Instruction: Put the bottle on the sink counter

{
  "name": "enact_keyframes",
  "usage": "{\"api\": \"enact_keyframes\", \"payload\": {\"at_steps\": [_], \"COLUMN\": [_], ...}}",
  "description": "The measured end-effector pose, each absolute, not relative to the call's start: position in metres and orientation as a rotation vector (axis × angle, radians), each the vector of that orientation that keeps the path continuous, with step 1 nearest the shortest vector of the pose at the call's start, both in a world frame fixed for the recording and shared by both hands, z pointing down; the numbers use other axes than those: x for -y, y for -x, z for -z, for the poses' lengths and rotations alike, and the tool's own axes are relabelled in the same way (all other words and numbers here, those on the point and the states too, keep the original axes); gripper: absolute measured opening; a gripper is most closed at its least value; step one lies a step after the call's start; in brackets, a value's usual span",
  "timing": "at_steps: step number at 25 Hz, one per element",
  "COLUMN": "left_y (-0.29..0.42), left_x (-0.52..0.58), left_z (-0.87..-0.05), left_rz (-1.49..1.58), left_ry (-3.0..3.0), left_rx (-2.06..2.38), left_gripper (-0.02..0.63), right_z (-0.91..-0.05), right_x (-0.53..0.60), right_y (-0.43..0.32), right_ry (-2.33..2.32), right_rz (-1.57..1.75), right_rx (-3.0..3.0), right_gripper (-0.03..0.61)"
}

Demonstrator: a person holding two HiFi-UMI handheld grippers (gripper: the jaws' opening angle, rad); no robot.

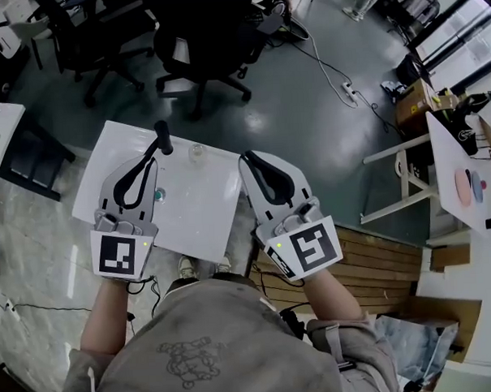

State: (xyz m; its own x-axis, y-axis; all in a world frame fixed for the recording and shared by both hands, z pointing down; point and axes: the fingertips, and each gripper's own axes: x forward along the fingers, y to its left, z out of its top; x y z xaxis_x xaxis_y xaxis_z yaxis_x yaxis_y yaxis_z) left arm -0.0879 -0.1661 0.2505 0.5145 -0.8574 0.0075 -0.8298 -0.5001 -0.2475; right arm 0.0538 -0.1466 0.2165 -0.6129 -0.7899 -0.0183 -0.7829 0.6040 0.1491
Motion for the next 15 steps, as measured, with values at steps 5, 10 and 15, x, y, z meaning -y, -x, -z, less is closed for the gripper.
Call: {"api": "enact_keyframes", "payload": {"at_steps": [5,10,15], "left_y": [0.094,0.098,0.1], "left_x": [0.15,0.14,0.134], "left_z": [-0.249,-0.26,-0.28], "left_rz": [0.206,0.234,0.274], "left_ry": [2.533,2.551,2.571], "left_rx": [-1.435,-1.441,-1.464], "left_gripper": [0.032,0.031,0.031], "right_z": [-0.22,-0.236,-0.25], "right_x": [0.136,0.13,0.123], "right_y": [-0.054,-0.058,-0.057], "right_ry": [-1.368,-1.387,-1.376], "right_rz": [0.236,0.171,0.142], "right_rx": [2.765,2.754,2.737], "right_gripper": [0.043,0.041,0.041]}}
